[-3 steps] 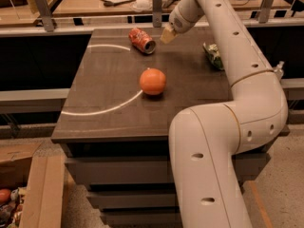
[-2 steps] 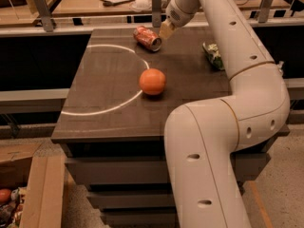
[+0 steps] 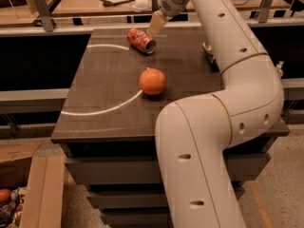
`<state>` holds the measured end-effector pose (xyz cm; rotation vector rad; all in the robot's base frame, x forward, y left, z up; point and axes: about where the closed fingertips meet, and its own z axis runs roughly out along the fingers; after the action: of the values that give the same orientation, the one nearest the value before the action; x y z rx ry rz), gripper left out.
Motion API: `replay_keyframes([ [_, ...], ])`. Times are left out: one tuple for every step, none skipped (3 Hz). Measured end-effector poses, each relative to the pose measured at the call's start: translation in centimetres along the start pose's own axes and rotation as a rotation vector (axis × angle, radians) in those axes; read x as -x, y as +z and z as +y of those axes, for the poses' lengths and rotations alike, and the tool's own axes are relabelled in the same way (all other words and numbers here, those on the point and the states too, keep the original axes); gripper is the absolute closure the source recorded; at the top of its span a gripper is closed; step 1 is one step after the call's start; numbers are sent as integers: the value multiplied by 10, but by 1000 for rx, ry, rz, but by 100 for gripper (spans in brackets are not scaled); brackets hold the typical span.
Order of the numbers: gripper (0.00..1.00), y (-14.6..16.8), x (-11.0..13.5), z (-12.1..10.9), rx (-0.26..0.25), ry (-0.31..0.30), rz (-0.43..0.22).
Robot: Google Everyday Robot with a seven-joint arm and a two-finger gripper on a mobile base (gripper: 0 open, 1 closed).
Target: Place coke can upright
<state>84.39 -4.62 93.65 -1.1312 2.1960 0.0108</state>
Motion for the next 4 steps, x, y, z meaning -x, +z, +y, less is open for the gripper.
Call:
replay_keyframes([
  [0,10,13,-12,-57,40,-41],
  [0,30,17,-15,-75,73,-71],
  [1,38,15,-12,-91,104,-101],
  [17,27,11,-8,-123,133,-142],
])
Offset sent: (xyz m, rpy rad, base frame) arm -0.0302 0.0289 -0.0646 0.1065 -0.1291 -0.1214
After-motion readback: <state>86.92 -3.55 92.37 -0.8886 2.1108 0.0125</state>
